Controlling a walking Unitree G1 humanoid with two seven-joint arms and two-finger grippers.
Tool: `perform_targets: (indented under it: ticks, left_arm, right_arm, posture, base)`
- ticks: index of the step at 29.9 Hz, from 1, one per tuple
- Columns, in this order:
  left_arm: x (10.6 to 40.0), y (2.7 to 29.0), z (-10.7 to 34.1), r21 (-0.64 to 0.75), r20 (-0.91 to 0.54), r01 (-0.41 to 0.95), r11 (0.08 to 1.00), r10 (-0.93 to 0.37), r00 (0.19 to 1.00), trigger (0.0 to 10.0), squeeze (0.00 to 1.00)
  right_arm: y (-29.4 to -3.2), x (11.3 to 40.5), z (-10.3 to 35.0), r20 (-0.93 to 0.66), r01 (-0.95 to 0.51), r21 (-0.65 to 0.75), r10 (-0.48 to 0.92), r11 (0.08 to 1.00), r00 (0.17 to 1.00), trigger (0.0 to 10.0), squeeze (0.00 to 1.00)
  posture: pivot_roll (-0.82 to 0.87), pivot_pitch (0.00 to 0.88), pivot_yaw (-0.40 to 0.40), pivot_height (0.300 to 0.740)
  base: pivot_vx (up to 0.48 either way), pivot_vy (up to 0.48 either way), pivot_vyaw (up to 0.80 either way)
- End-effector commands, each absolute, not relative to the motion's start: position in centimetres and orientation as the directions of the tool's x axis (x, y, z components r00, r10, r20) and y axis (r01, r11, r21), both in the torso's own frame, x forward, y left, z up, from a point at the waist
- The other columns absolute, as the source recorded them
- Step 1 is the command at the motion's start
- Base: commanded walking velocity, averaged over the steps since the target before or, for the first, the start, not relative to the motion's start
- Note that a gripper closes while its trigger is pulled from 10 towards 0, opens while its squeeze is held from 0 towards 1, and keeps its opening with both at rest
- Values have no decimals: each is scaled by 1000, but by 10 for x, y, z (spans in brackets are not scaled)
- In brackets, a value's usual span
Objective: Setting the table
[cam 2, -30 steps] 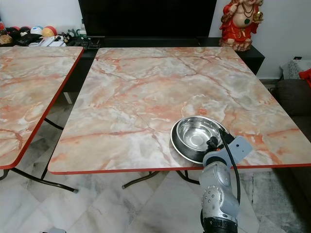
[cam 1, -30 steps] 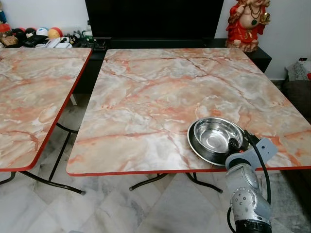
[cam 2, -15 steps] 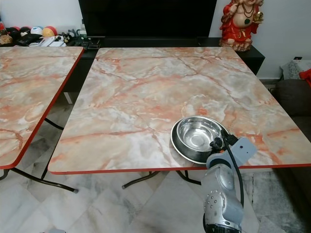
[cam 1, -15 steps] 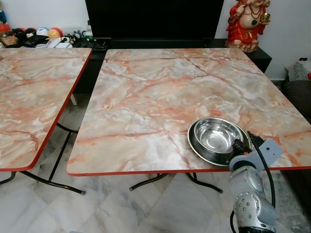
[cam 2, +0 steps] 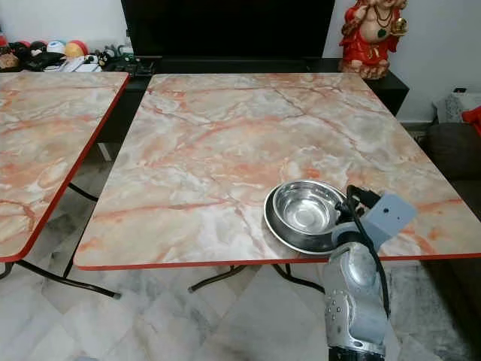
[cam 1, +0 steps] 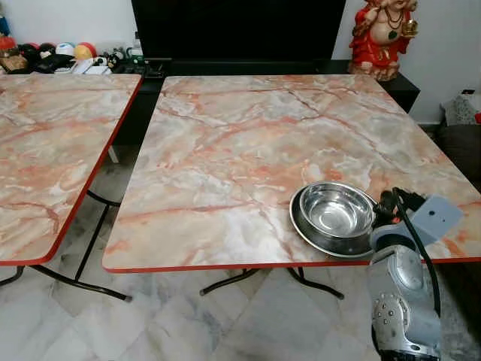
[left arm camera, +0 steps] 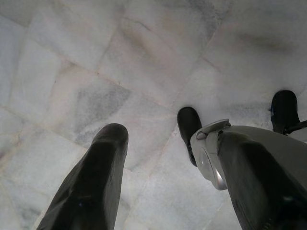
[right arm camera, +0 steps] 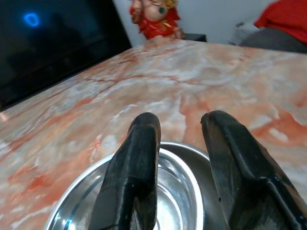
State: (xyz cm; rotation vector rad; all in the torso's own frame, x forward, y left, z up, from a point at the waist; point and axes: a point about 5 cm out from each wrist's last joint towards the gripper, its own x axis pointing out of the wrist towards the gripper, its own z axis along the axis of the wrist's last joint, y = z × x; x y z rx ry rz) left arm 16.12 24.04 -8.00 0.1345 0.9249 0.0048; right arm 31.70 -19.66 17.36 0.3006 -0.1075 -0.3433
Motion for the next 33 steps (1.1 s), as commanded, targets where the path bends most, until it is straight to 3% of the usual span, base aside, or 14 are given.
perform_targets:
  ticks: [1,8,14,24,33]
  left_arm:
    - [154,242,-83,121,-811,50,991,70,580,10000,0]
    - [158,243,-81,126,-802,29,992,85,591,10000,0]
    - [161,252,-77,134,-791,-20,991,119,600,10000,0]
    - [169,246,-75,109,-777,-10,994,91,622,10000,0]
    - [171,242,-75,103,-775,5,995,77,627,10000,0]
  right_arm:
    - [-196,316,177,75,300,286,-333,910,940,10000,0]
    - [-195,311,181,166,159,82,-171,984,971,10000,0]
    - [-199,307,173,151,116,21,-118,993,982,10000,0]
    - [-171,304,170,182,-11,-15,13,1000,983,10000,0]
    - [-165,299,170,210,-66,1,65,998,976,10000,0]
  posture:
    - [-61,105,-12,740]
    - [-61,88,-17,740]
    - [-64,66,-11,740]
    - [-64,39,-4,740]
    - [-70,32,-3,740]
  base:
    - [0,0,0]
    - [0,0,0]
    - [0,0,0]
    - [0,0,0]
    - [0,0,687]
